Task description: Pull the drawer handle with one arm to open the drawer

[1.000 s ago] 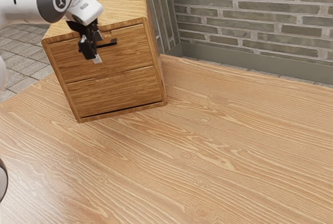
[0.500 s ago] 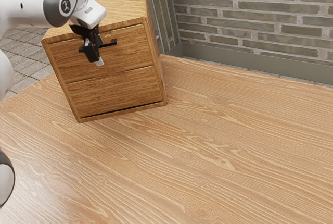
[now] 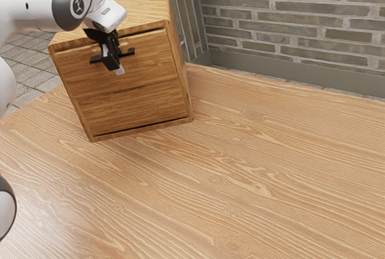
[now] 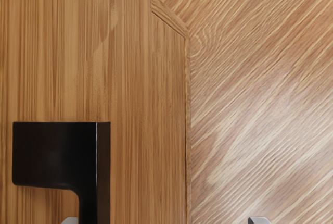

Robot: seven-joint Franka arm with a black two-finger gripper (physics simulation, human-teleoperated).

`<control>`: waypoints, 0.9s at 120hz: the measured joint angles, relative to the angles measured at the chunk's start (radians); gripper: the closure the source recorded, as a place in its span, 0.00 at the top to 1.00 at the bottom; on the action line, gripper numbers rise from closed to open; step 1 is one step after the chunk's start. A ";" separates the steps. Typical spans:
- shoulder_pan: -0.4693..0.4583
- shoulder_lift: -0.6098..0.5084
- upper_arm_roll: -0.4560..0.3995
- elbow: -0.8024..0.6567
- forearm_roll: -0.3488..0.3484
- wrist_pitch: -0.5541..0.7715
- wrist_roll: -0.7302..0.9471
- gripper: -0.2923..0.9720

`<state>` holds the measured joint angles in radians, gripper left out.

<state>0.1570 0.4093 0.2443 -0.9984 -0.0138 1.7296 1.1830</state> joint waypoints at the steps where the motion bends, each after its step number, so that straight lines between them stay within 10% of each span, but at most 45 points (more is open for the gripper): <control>1: 0.000 0.000 0.000 -0.001 0.000 0.000 0.000 0.52; 108: -0.040 -0.172 -0.008 -0.204 -0.006 -0.078 -0.025 0.51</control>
<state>0.1173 0.2374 0.2359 -1.2019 -0.0203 1.6516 1.1578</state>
